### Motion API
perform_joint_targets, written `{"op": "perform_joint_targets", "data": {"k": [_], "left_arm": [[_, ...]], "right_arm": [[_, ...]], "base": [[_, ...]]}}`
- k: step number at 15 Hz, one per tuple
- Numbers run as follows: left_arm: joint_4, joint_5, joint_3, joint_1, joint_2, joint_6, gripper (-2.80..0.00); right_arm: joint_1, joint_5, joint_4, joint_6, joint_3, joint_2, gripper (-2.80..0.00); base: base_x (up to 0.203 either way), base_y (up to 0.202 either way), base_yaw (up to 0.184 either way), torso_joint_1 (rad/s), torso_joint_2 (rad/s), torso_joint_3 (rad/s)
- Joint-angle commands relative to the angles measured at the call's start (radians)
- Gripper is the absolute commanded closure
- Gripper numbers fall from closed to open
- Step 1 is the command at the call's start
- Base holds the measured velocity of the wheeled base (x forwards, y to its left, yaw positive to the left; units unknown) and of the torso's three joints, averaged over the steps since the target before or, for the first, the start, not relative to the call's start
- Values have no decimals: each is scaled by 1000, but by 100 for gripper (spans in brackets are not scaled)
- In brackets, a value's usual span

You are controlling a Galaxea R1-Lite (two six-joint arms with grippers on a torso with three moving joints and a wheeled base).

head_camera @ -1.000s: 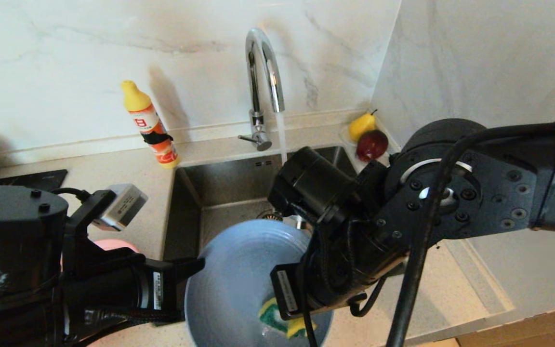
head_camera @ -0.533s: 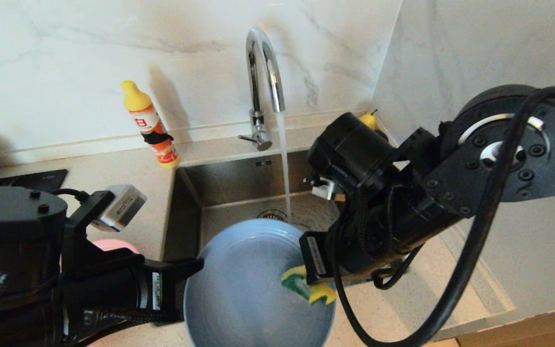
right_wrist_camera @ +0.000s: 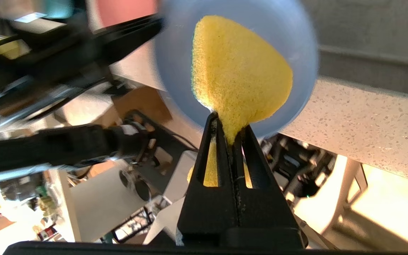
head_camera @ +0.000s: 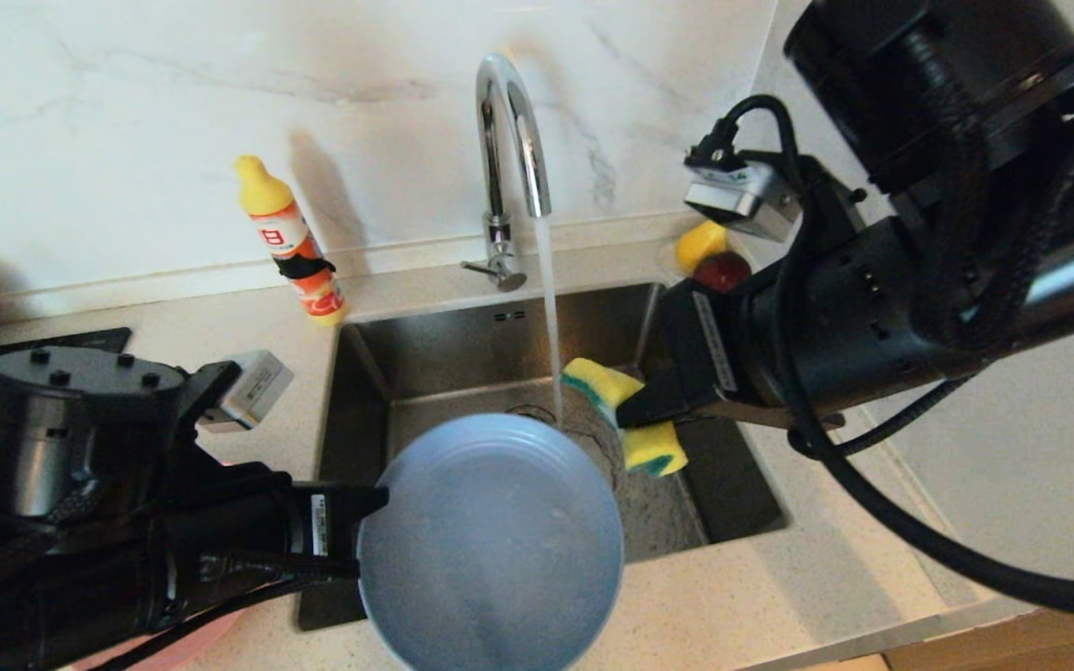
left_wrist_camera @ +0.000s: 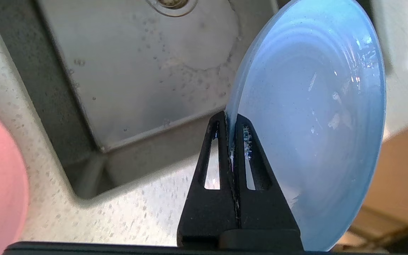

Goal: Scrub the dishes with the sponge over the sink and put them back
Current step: Wipe the plate, then rinse the plate

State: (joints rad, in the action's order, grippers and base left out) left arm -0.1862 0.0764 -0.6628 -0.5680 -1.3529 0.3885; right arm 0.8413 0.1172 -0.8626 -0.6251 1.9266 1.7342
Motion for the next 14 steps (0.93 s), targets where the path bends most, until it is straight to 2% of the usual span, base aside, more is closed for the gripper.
{"op": "perform_joint_targets", "data": {"k": [1, 4, 6, 8, 14], "left_arm": [[-2, 2, -54, 33, -115, 28, 0], [-11, 16, -144, 53, -261, 58, 0], [-53, 57, -212, 56, -370, 65, 0], [-114, 85, -276, 57, -453, 69, 0], [-180, 85, -429, 57, -584, 71, 0]], "right_arm": [[-4, 2, -8, -1, 1, -85, 0], [-54, 4, -26, 1, -9, -132, 0], [-88, 5, -32, 1, -26, -145, 0], [-97, 5, -30, 1, -65, -158, 0], [-99, 18, -18, -2, -140, -179, 0]], "base": [[0, 0, 0, 0, 0, 0], [0, 0, 0, 0, 0, 0], [0, 0, 0, 0, 0, 0], [0, 0, 0, 0, 0, 0], [0, 0, 0, 0, 0, 0]]}}
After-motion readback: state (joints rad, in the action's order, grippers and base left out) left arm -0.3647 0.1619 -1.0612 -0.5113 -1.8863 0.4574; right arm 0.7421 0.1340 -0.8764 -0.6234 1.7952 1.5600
